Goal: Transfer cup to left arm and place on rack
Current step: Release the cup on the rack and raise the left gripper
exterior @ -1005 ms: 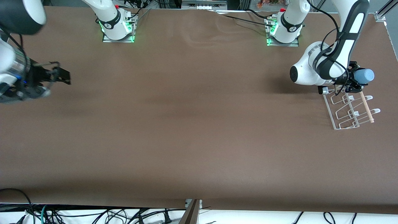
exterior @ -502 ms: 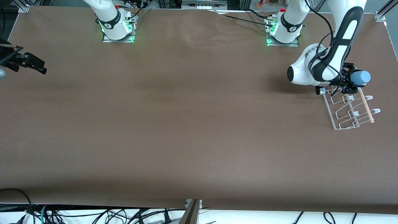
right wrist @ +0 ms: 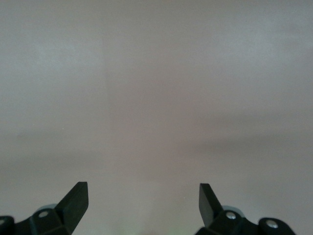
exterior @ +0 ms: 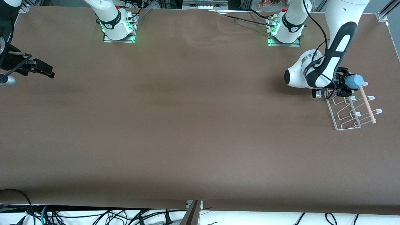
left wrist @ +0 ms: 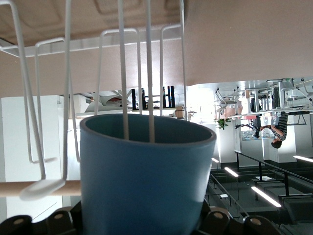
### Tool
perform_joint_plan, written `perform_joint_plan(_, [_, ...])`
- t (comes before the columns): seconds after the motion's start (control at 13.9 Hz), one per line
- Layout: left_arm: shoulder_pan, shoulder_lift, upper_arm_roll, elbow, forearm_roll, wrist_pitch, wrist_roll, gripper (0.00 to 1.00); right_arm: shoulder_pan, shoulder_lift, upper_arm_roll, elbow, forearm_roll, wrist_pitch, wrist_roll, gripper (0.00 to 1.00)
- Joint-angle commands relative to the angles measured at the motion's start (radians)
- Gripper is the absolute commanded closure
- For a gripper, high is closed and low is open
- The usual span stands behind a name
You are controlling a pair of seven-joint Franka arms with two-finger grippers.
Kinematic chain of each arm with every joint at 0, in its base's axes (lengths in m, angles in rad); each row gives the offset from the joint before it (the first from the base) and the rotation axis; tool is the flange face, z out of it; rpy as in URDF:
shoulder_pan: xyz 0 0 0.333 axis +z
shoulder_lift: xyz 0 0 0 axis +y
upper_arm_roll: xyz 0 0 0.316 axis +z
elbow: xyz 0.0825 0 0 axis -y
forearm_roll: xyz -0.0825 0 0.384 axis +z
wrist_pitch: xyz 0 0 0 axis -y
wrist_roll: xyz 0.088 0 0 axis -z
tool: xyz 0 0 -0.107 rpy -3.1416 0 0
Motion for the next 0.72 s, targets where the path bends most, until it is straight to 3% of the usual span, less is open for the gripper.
perform_joint_plan(0.0, [-0.003,0.004,0.0,0.042,0.026,0.003,0.0,0.0,-0.006,0.002,0.006,0.026,0.017,-0.012,-0.004,0.0])
perform_joint_plan(0.29, [-0.003,-0.037,-0.006,0.112,-0.06,0.002,0.003,0.0,-0.005,0.002,0.006,0.029,0.02,-0.05,0.002,0.0])
perform_joint_plan(0.65, [-0.001,-0.134,-0.007,0.38,-0.437,-0.032,-0.001,0.0,-0.005,0.002,0.008,0.029,0.021,-0.05,0.009,0.0])
